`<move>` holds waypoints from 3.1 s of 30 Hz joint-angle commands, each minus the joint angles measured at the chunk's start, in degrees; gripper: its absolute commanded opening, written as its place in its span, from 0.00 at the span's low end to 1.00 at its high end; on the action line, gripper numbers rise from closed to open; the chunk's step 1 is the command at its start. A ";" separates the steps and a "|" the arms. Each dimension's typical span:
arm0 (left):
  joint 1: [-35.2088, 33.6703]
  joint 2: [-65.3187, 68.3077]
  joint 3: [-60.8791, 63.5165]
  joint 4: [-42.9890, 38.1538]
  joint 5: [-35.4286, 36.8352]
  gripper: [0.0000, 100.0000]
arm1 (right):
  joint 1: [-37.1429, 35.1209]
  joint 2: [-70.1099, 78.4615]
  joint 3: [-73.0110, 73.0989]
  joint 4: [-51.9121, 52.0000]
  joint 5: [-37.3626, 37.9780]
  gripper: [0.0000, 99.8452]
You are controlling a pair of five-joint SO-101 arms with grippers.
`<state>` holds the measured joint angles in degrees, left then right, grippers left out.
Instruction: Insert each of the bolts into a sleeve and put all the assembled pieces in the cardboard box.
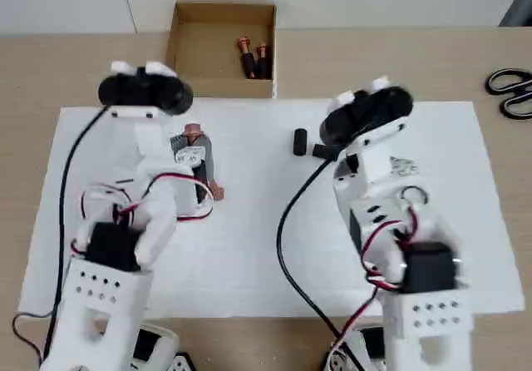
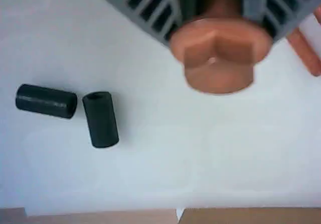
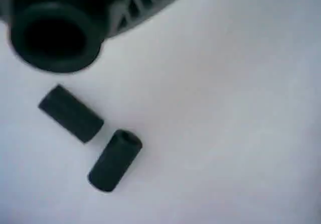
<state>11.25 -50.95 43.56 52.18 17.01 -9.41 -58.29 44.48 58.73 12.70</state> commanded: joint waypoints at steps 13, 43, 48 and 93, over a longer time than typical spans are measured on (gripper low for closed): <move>0.44 -7.21 10.95 -13.54 0.79 0.01 | -5.76 -20.44 33.58 -24.13 -0.53 0.01; 15.21 0.97 12.00 -24.18 4.92 0.01 | -23.16 -37.05 50.64 -28.35 -12.57 0.00; 16.00 0.97 18.51 -33.41 4.84 0.01 | -23.16 -37.05 50.64 -28.26 -12.57 0.00; 18.37 -2.73 29.76 -47.30 5.10 0.01 | -22.90 -37.05 50.55 -28.26 -12.57 0.00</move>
<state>30.15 -52.09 73.10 6.20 21.93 -32.35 -94.15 95.82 30.59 0.66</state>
